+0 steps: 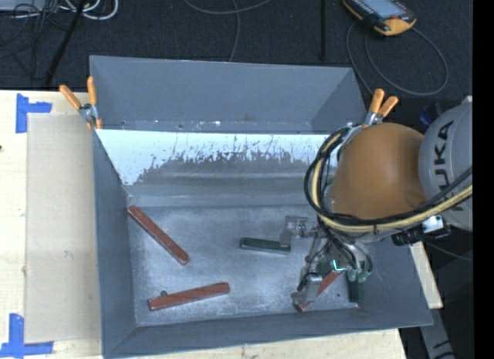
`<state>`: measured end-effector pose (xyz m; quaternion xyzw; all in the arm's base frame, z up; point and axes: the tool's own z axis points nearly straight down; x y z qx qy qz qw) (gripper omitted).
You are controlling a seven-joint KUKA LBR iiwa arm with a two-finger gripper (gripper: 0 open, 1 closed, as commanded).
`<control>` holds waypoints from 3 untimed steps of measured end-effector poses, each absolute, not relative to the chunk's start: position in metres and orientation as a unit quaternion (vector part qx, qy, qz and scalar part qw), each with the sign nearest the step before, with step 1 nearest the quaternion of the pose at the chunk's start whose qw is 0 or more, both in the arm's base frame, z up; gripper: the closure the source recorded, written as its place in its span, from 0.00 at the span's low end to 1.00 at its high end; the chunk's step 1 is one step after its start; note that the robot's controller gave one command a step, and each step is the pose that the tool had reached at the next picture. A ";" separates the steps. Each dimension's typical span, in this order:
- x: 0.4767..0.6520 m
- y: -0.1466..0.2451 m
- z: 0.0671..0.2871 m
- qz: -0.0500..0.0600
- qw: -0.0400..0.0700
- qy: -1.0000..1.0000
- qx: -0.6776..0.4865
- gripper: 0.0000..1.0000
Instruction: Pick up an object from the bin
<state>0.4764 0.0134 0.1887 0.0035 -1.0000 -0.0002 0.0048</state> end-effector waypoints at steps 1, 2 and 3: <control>0.478 0.013 0.192 0.000 0.001 -1.000 0.003 0.00; 0.493 -0.030 0.128 0.000 -0.001 -0.999 0.048 0.00; 0.509 -0.063 0.129 -0.001 0.003 -0.995 0.098 0.00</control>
Offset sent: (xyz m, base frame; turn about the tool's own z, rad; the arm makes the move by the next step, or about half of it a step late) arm 0.0267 -0.0836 -0.1187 -0.1656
